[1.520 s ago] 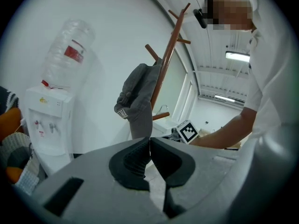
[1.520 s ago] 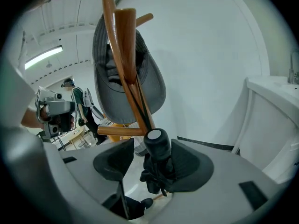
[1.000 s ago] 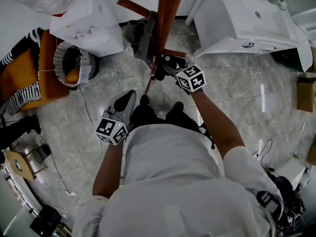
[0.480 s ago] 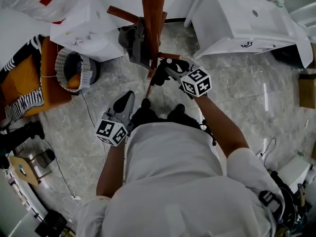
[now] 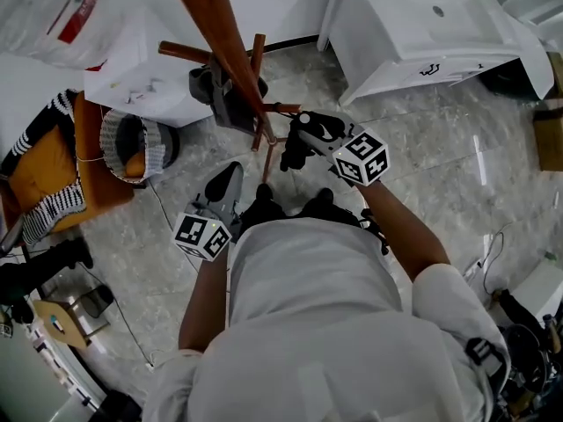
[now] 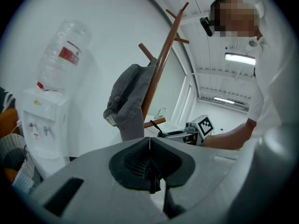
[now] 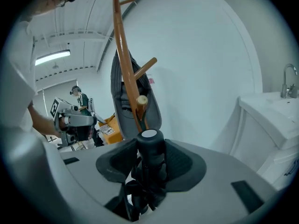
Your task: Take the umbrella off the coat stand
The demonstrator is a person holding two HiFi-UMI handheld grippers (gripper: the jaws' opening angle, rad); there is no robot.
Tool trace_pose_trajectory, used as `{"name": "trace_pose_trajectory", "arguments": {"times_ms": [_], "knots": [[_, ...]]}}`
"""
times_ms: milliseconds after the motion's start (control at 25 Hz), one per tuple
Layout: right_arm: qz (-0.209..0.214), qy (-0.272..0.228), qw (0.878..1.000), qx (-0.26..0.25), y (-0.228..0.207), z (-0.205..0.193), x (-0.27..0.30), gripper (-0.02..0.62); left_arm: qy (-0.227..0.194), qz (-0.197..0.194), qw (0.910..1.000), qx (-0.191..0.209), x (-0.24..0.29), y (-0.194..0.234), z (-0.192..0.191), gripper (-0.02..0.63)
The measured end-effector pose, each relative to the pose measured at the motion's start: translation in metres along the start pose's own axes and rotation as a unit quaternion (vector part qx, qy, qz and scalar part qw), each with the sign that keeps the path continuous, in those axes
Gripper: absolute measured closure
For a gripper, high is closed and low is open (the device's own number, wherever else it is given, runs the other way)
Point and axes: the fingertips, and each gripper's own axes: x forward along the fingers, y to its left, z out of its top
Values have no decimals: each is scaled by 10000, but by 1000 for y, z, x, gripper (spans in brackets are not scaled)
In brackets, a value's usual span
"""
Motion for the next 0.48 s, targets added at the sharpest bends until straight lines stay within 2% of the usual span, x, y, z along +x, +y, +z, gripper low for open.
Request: {"name": "trace_pose_trajectory", "arguments": {"times_ms": [240, 480], "knots": [[-317, -447, 9985, 10, -10, 19, -40, 410, 21, -124, 9999, 69, 6, -8, 5, 589], [-501, -662, 9965, -37, -15, 33, -78, 411, 50, -214, 9997, 104, 9, -14, 8, 589]]}}
